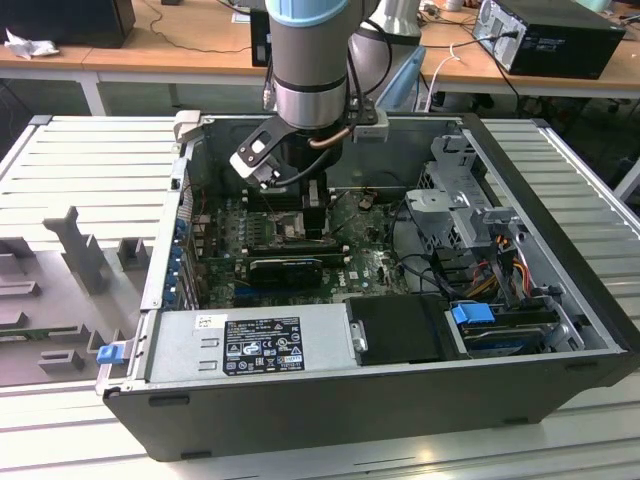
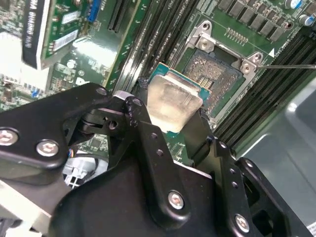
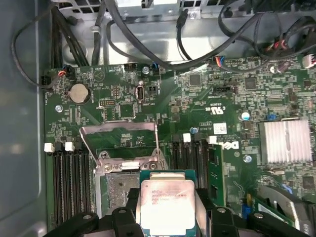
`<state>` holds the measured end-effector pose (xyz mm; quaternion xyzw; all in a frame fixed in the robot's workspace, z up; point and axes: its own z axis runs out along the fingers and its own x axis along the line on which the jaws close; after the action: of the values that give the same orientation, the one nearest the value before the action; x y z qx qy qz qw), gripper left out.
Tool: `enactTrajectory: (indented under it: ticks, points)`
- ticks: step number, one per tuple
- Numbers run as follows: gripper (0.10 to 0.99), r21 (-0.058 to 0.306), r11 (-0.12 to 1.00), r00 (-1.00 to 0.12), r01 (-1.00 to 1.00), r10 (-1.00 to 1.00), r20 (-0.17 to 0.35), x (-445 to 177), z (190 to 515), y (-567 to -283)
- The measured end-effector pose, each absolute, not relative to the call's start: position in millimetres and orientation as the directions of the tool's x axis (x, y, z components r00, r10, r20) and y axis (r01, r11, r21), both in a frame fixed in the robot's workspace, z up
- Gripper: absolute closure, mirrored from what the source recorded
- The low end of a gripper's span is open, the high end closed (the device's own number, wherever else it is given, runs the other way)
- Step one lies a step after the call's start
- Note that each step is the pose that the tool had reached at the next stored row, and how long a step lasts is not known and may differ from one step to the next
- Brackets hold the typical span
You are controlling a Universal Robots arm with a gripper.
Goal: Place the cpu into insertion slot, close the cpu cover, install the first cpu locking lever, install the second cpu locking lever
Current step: 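Place the cpu into insertion slot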
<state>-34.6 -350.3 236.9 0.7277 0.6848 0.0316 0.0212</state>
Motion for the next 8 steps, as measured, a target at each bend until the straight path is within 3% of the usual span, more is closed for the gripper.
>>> enactTrajectory:
  ticks: [8]
  points:
    - [0.557, 0.074, -0.012, 0.011, 0.997, 1.0, 0.019, -41, 226, -337]
